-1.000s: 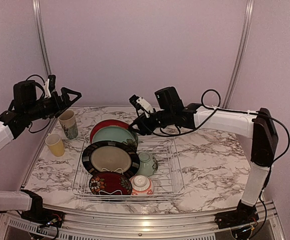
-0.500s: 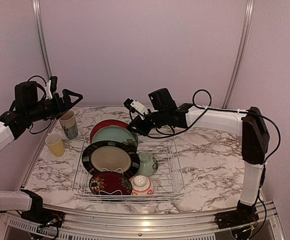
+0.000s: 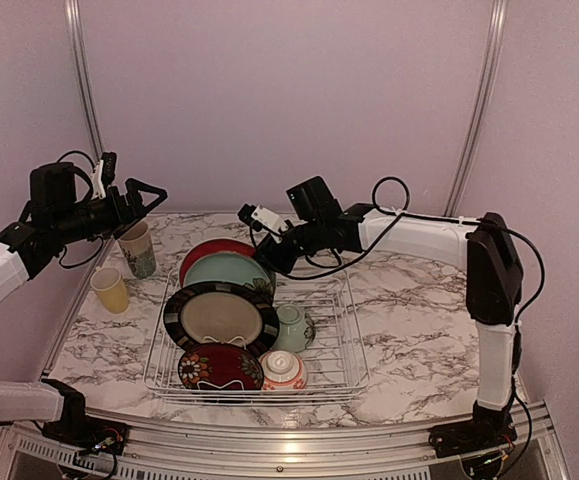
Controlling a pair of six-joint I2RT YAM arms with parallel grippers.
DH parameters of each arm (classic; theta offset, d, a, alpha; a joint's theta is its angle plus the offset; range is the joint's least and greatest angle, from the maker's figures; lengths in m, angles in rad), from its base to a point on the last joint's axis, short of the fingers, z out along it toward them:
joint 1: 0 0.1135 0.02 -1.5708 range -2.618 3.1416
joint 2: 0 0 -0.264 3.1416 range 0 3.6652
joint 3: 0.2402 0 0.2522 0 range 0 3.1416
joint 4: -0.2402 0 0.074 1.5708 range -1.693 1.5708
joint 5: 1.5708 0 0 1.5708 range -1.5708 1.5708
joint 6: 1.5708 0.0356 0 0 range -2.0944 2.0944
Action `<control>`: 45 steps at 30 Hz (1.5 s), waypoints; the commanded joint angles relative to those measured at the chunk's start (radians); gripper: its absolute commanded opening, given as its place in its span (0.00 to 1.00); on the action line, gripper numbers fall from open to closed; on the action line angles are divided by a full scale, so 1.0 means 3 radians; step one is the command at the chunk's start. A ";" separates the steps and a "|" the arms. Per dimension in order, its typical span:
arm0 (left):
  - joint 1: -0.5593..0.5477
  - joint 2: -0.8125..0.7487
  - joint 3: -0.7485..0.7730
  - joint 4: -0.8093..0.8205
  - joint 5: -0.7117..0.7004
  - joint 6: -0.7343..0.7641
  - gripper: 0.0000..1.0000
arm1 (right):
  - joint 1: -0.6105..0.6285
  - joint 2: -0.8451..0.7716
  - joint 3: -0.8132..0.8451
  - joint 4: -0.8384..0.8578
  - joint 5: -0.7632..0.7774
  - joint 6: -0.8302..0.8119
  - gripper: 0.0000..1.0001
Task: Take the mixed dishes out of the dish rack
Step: Grab the plate from the dish rack.
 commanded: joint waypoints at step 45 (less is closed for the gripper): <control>-0.0032 -0.0026 -0.0050 0.0062 0.0012 -0.0029 0.99 | 0.0029 -0.0627 0.0180 0.0140 0.0527 0.0009 0.00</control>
